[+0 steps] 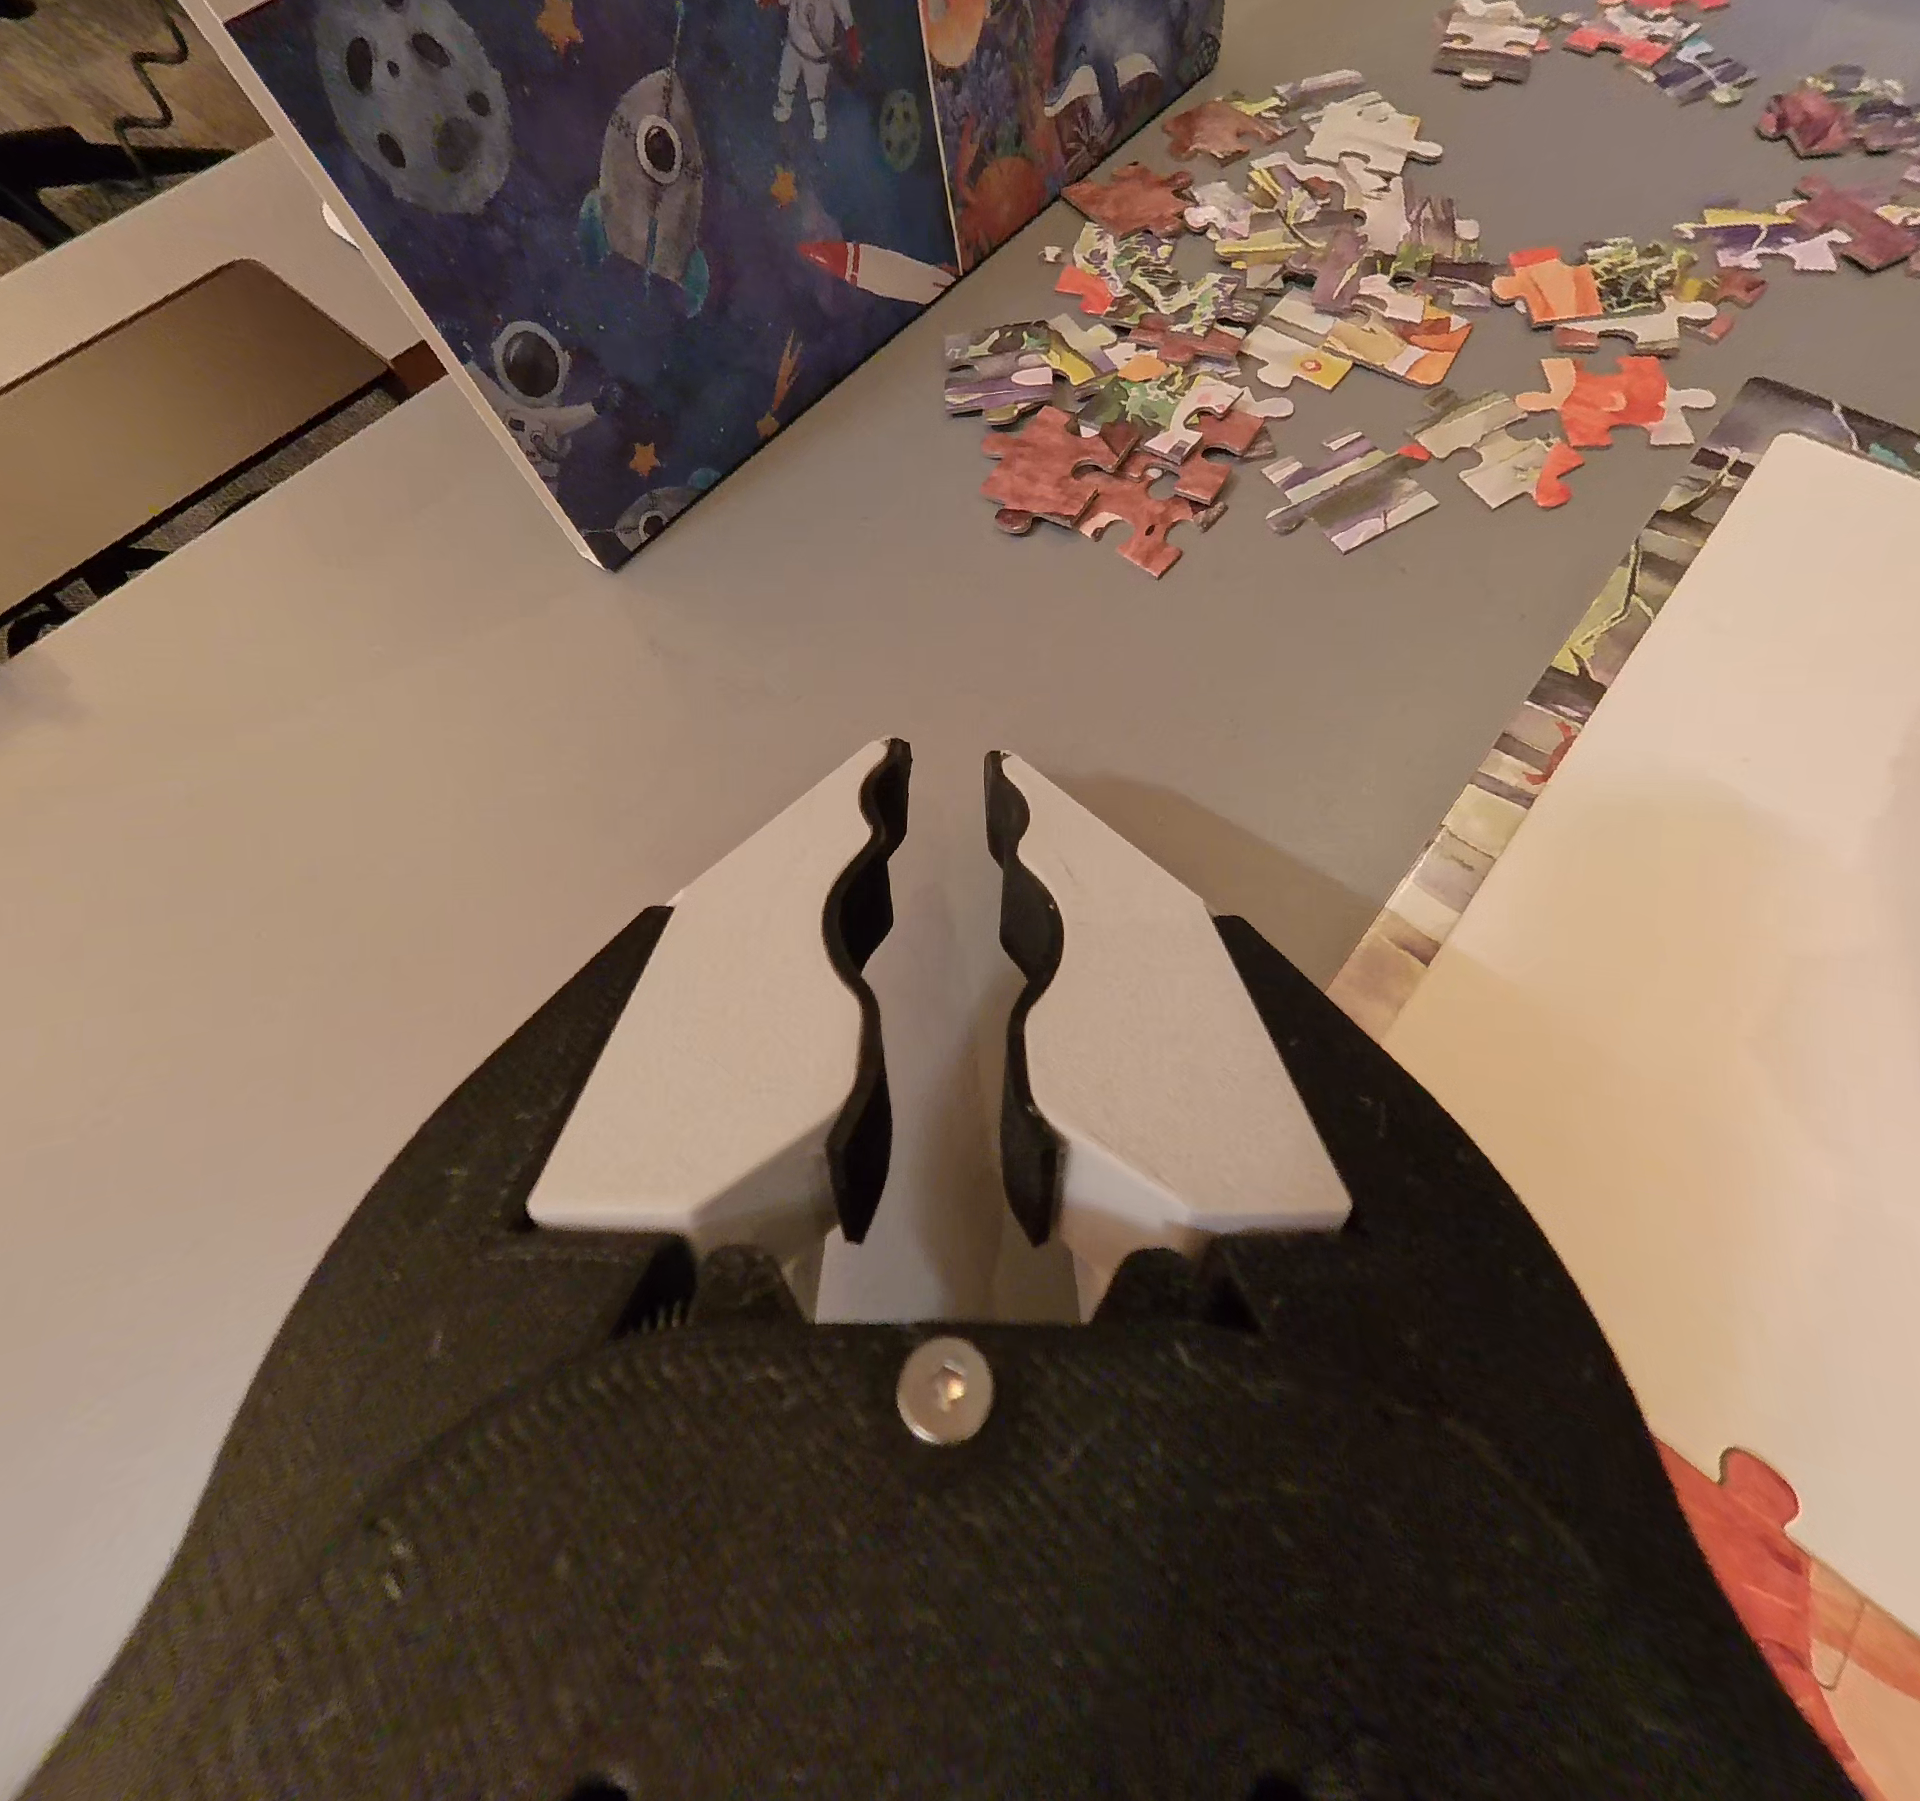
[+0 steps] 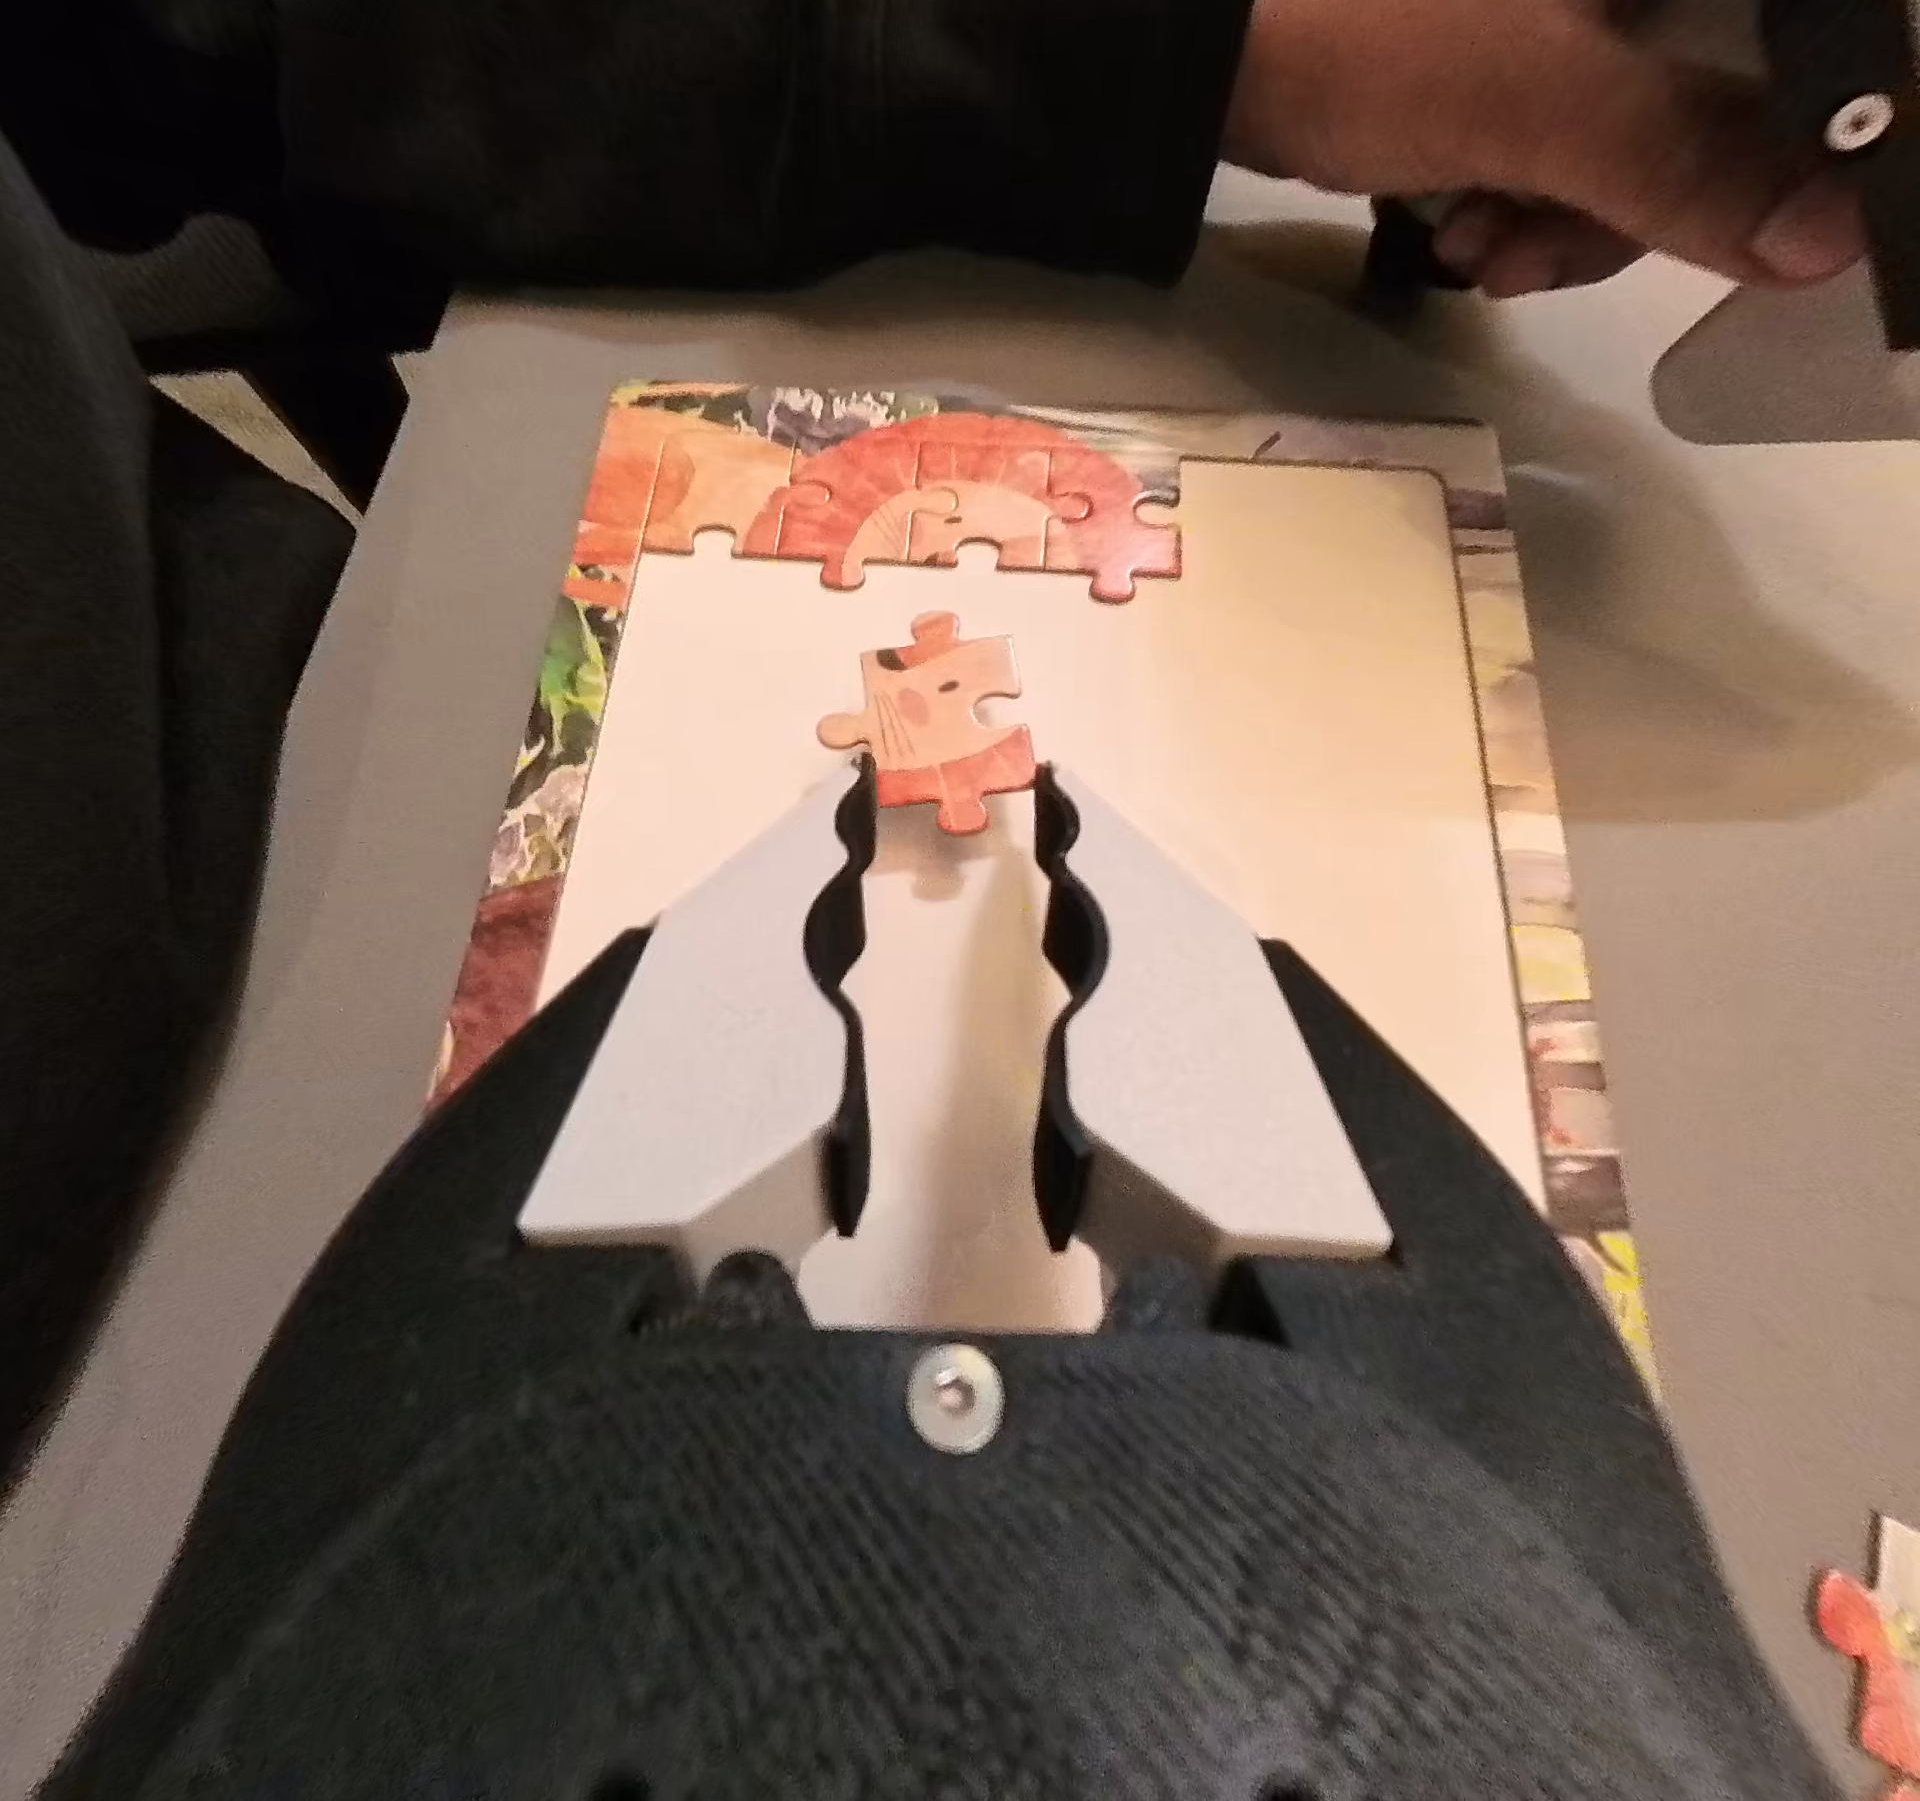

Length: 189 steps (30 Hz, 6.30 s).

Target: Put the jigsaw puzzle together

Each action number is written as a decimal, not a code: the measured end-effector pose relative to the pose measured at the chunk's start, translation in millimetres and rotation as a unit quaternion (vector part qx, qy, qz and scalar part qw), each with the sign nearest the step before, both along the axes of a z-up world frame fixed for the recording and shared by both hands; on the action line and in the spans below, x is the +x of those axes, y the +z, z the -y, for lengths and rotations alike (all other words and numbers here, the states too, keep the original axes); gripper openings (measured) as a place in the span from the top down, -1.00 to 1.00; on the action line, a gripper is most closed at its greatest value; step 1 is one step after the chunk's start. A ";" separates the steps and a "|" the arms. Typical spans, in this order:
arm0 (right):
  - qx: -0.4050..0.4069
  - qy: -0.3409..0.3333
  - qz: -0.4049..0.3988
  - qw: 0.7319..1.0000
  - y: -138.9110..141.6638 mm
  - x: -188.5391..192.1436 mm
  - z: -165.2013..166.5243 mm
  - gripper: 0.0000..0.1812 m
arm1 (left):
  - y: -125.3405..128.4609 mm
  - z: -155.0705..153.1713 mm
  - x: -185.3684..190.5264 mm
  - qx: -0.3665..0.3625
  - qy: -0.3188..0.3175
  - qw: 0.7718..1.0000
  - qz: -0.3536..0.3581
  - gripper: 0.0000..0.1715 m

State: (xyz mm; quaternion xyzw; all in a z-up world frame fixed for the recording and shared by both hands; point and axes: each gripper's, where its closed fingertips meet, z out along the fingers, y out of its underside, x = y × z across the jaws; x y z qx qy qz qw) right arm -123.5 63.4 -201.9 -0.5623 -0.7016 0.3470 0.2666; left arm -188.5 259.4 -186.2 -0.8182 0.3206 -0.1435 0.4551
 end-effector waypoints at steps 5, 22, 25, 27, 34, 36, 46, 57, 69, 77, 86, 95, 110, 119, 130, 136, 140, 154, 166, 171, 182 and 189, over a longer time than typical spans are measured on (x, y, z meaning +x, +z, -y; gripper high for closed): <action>-0.028 -0.042 -0.034 0.998 21.8 -17.2 -10.4 0.69 | 0.9 -0.4 -0.7 -0.001 0.002 1.000 0.006 0.84; -0.006 -0.166 0.038 0.985 -6.4 -66.2 -51.6 0.68 | -0.3 0.1 0.1 0.001 0.000 1.000 -0.002 0.84; 0.015 -0.167 0.037 0.985 -6.5 -67.6 -51.5 0.68 | -0.1 0.1 0.1 0.001 0.000 1.000 -0.002 0.84; 0.030 -0.167 0.042 0.985 -8.1 -67.8 -51.7 0.68 | -0.2 0.1 0.0 0.001 0.000 1.000 -0.002 0.84; 0.047 -0.161 0.039 0.985 -6.9 -67.1 -48.7 0.67 | -1.2 0.3 0.4 0.001 -0.001 1.000 -0.007 0.84; 0.045 -0.153 0.029 0.987 -3.4 -68.8 -45.7 0.66 | -1.3 0.3 0.4 0.001 0.000 1.000 -0.007 0.84; 0.044 -0.124 0.025 0.991 -5.4 -81.2 -35.7 0.70 | -1.9 0.5 0.8 0.001 -0.001 1.000 -0.010 0.84; 0.055 -0.132 0.030 0.989 -6.5 -74.6 -43.3 0.71 | -1.9 0.5 1.0 0.001 -0.001 1.000 -0.011 0.84; 0.040 -0.149 0.033 0.987 -8.7 -75.9 -48.1 0.54 | -2.8 0.6 1.1 0.000 -0.002 1.000 -0.014 0.84; 0.049 -0.181 0.042 0.981 -9.4 -65.6 -64.7 0.56 | -2.6 0.4 1.1 0.000 -0.002 1.000 -0.012 0.84; 0.022 -0.190 0.036 0.981 -6.9 -64.2 -65.8 0.53 | -3.0 0.5 1.3 0.000 -0.002 1.000 -0.014 0.84; 0.034 -0.197 0.039 0.979 -10.6 -68.5 -66.1 0.51 | -3.1 0.5 1.3 0.000 -0.002 1.000 -0.015 0.84; 0.038 -0.214 0.050 0.975 -7.3 -58.0 -72.5 0.50 | -3.4 0.6 1.3 0.000 -0.002 1.000 -0.016 0.84; 0.008 -0.211 0.053 0.976 -12.8 -58.3 -71.8 0.57 | -3.3 0.7 1.3 0.000 -0.003 1.000 -0.017 0.84; 0.003 -0.197 0.061 0.979 -12.7 -48.3 -73.9 0.85 | -3.9 0.9 1.6 0.001 -0.003 1.000 -0.020 0.84; -0.004 -0.188 0.064 0.980 -12.9 -47.8 -70.5 0.95 | -3.9 0.9 1.5 0.001 -0.003 1.000 -0.020 0.84; -0.005 -0.188 0.066 0.980 -12.8 -45.8 -70.5 0.95 | -4.1 0.9 1.6 0.001 -0.004 1.000 -0.021 0.84; -0.028 -0.110 0.072 0.991 -12.0 -20.4 -54.0 0.96 | -4.0 1.0 1.7 0.001 -0.004 1.000 -0.020 0.84; -0.006 -0.042 0.058 0.997 -8.4 -23.9 -31.1 0.97 | -4.2 1.0 1.8 0.001 -0.004 1.000 -0.022 0.84; -0.030 -0.084 0.018 0.996 3.3 -38.2 -37.6 0.50 | -4.7 1.2 2.0 0.002 -0.004 1.000 -0.025 0.84; 0.028 -0.153 0.065 0.986 -12.6 -47.7 -44.0 0.41 | -5.0 1.1 2.0 0.002 -0.004 1.000 -0.026 0.84; 0.021 -0.140 0.066 0.988 -12.5 -47.0 -38.9 0.51 | -5.0 1.0 1.9 0.001 -0.004 1.000 -0.025 0.83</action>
